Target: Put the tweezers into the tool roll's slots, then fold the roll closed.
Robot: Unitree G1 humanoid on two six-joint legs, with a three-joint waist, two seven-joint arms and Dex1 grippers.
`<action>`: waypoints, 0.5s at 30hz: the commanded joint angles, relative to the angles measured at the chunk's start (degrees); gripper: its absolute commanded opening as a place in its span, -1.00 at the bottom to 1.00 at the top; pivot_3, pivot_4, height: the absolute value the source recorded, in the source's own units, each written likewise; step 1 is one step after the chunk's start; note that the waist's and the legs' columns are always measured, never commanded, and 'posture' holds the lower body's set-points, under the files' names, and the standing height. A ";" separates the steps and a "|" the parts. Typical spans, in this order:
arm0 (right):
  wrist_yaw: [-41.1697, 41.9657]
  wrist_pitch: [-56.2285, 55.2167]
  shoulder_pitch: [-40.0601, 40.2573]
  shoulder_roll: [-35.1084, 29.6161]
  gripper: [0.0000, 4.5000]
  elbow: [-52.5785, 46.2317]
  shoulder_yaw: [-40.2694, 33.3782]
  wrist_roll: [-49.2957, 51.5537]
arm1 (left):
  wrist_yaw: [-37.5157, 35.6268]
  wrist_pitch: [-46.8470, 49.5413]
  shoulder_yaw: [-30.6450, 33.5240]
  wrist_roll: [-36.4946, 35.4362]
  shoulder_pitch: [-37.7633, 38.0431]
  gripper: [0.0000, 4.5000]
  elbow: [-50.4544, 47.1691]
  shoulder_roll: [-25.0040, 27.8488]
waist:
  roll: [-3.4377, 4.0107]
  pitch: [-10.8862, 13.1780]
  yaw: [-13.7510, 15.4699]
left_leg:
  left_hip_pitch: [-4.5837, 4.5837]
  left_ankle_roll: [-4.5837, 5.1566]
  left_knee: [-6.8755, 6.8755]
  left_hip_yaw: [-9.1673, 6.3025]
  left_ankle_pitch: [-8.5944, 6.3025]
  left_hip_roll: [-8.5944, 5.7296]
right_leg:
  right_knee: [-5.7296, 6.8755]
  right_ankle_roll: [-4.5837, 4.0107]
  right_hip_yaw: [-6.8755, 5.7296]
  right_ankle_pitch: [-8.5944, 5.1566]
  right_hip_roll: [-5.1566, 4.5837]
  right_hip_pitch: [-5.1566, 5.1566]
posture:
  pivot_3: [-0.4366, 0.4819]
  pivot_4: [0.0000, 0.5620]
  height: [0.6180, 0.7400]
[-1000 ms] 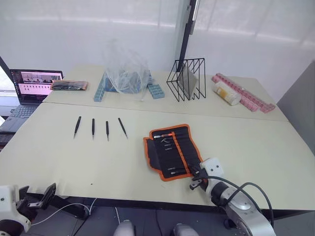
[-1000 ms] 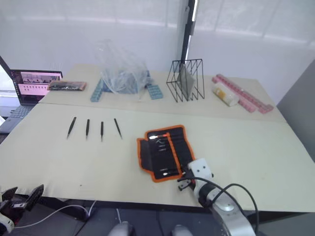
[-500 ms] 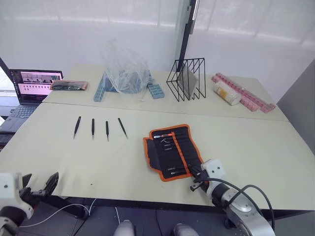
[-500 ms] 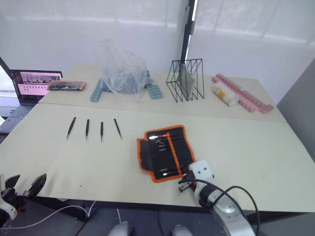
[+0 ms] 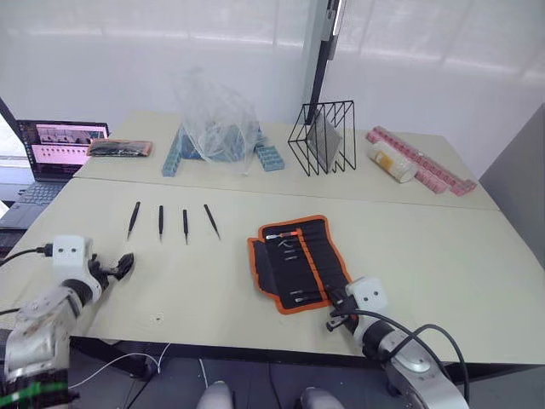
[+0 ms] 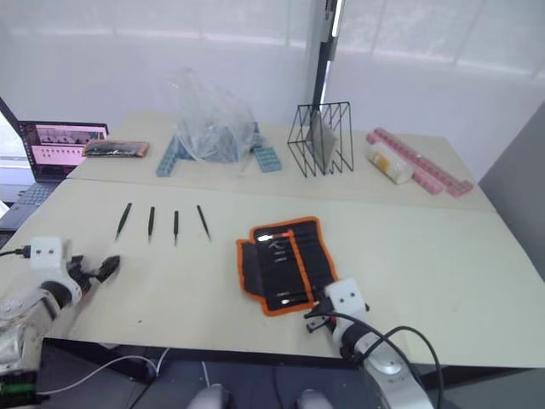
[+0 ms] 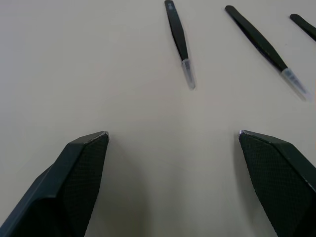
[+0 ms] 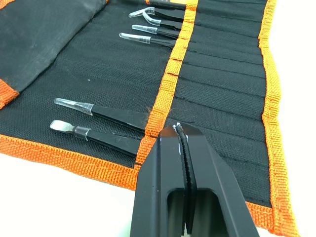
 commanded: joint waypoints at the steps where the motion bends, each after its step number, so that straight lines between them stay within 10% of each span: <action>1: -0.52 2.41 0.03 0.70 -1.00 1.55 1.24 -0.76 | -0.07 -4.49 -4.81 4.24 -6.70 0.99 11.78 0.22 | 0.09 -0.04 0.16 | -0.01 0.01 0.00 -0.02 0.01 -0.01 | 0.02 0.00 -0.03 0.00 0.00 0.04 | -0.05 -0.47 0.48; 11: -0.94 3.75 -0.21 1.14 -1.00 0.33 0.97 -1.00 | -0.66 -16.00 -10.44 9.84 -22.65 0.99 39.10 -0.87 | 0.67 -0.39 0.72 | 0.10 0.02 0.01 -0.01 0.02 -0.04 | 0.05 0.05 -0.05 -0.02 0.03 0.27 | -0.05 -0.47 0.48; 15: -1.07 4.10 0.10 1.16 -1.00 -0.16 0.78 -0.99 | -1.19 -18.60 -10.48 9.86 -24.77 0.47 43.48 -1.54 | 0.75 -0.41 0.84 | 0.21 0.02 0.01 -0.01 0.02 -0.05 | 0.04 0.10 -0.05 -0.05 0.03 0.57 | -0.05 -0.47 0.48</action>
